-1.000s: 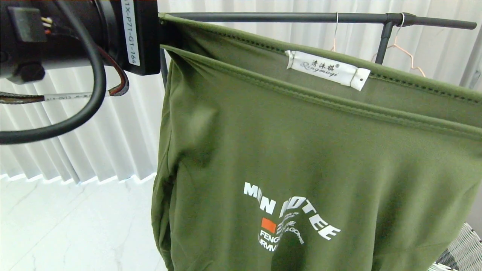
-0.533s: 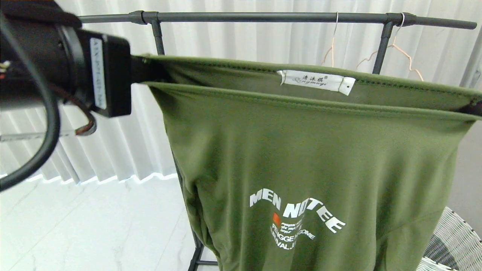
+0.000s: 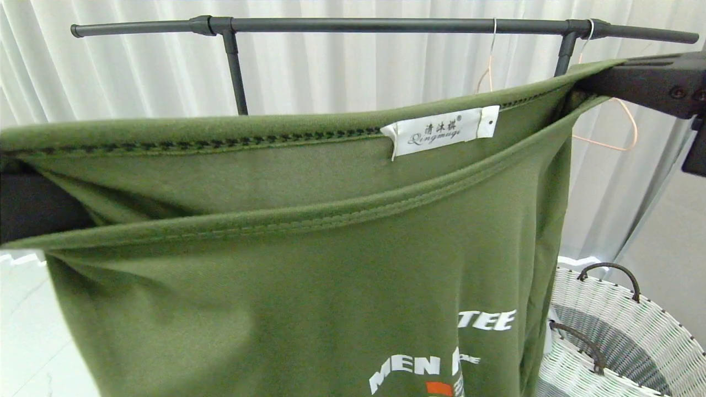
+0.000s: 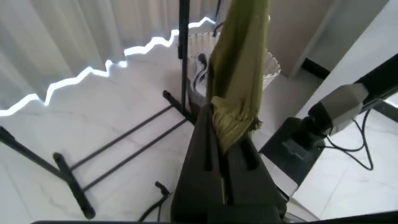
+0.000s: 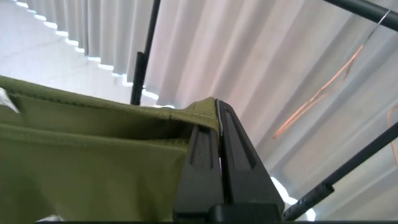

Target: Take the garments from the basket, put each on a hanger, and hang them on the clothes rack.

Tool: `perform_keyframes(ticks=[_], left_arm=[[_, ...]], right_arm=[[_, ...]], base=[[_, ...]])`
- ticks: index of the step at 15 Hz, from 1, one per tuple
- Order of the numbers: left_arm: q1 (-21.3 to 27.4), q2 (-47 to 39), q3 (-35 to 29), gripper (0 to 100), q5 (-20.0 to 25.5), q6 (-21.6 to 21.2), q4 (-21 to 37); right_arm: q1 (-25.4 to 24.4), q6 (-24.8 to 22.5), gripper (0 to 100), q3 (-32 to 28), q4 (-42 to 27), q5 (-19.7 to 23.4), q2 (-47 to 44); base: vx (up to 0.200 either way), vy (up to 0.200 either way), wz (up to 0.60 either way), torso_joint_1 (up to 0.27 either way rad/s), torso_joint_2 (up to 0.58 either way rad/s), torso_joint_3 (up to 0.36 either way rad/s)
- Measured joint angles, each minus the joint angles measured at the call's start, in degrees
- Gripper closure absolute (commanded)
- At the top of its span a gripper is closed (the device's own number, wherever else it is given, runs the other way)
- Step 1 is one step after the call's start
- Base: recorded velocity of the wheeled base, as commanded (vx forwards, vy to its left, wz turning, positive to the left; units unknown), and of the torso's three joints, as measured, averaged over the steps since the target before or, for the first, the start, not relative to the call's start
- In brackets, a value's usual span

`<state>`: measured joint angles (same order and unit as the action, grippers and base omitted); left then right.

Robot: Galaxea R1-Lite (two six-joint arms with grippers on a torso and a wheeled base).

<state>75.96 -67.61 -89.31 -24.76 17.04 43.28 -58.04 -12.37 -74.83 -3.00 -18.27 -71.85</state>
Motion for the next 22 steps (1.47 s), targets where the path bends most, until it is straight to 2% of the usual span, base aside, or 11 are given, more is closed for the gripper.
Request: perform_keyframes(ticks=[4,8,10,12,14,17,21,22], left_arm=[[1.0,1.2,-0.2,100,-1.0,-4.6,0.1],[0.1,0.4,0.1,100,-4.7,-6.0,0.1],[-4.6,-1.0,-3.2,100,-5.2,-7.6,0.0],[-9.6,-3.0,-5.7,100,-4.7,-9.2,0.0],[-11.2,-4.3,-4.5,100,-4.4,-9.4,0.0],[-12.1,-4.6,-0.4,100,-4.6,-9.2,-0.1],[-12.5,-4.9,-1.1,100,-4.6,-9.2,-0.2],[-12.5,-4.9,-1.1,100,-4.6,-9.3,-0.2]], right_arm=[[0.0,-0.2,100,2.2,-2.9,-1.5,1.5],[0.2,-0.2,100,2.5,-3.6,-2.3,2.8],[0.3,0.0,100,1.0,-6.5,-2.2,3.3],[0.7,0.8,100,-0.5,-13.7,-2.1,3.7],[1.3,4.0,100,-0.5,-19.8,-2.0,4.9],[1.5,5.7,100,0.0,-19.9,-2.0,5.8],[1.5,5.8,100,0.3,-19.8,-2.0,5.6],[1.5,5.8,0,0.8,-19.8,-2.0,5.6]], base=[[0.000,0.000,0.00,0.000,0.00,0.000],[0.000,0.000,0.00,0.000,0.00,0.000],[0.000,0.000,0.00,0.000,0.00,0.000],[0.000,0.000,0.00,0.000,0.00,0.000],[0.000,0.000,0.00,0.000,0.00,0.000],[0.000,0.000,0.00,0.000,0.00,0.000],[0.000,0.000,0.00,0.000,0.00,0.000],[0.000,0.000,0.00,0.000,0.00,0.000]])
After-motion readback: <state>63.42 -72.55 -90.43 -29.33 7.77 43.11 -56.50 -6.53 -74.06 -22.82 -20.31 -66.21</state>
